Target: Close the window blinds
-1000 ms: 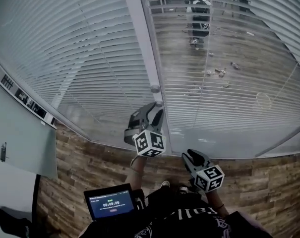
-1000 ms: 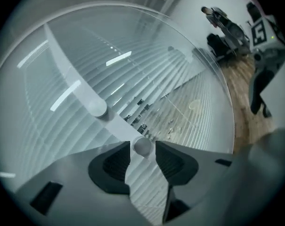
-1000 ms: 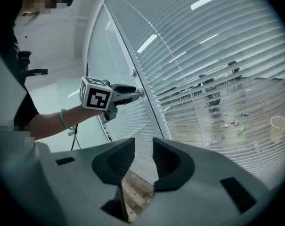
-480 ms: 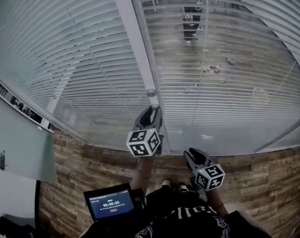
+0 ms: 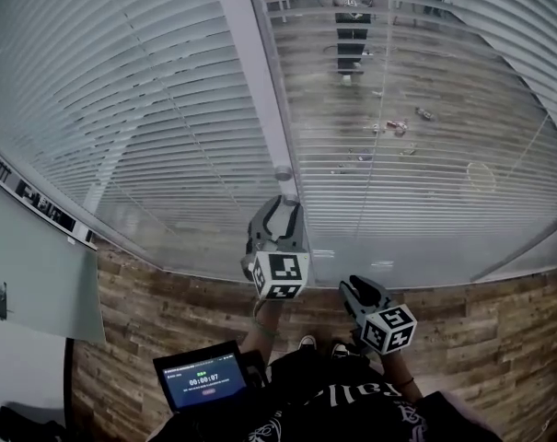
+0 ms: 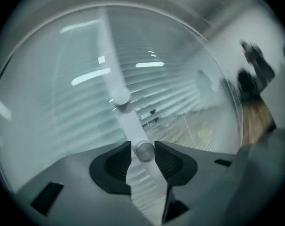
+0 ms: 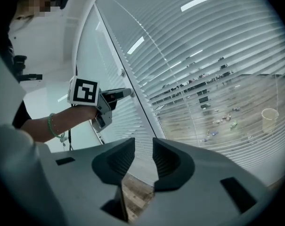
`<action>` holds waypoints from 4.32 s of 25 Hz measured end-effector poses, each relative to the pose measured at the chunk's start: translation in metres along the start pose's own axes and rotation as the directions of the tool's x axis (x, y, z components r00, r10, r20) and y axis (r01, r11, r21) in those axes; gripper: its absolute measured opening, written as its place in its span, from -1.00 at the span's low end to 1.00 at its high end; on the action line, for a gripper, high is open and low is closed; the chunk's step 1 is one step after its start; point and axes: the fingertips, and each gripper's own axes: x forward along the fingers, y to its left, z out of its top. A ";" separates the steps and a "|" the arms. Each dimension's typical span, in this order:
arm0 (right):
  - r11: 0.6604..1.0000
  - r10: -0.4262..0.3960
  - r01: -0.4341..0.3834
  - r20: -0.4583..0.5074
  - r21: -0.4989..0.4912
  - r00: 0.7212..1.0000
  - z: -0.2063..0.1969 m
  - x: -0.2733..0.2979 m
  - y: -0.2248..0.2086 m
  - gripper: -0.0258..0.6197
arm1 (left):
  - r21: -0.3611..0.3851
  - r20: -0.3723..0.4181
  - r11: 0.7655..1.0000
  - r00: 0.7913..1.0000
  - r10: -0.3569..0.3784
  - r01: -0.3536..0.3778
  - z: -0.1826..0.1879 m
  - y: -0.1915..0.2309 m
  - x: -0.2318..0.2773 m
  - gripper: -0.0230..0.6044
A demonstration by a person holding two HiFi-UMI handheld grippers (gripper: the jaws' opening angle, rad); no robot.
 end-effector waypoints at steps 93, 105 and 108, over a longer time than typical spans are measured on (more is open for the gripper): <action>0.992 -0.114 0.111 0.045 0.050 0.992 -0.203 -0.124 0.308 -0.53 | -0.593 0.116 0.661 0.861 -0.495 0.460 -0.169 -0.065 -0.486 -0.91; 0.989 -0.144 0.144 0.026 0.020 0.989 -0.257 -0.218 0.377 -0.53 | -0.607 0.180 0.620 0.846 -0.502 0.497 -0.160 -0.097 -0.573 -0.91; 0.991 -0.134 0.133 0.042 0.015 0.990 -0.262 -0.245 0.385 -0.53 | -0.609 0.167 0.627 0.851 -0.498 0.486 -0.155 -0.113 -0.595 -0.91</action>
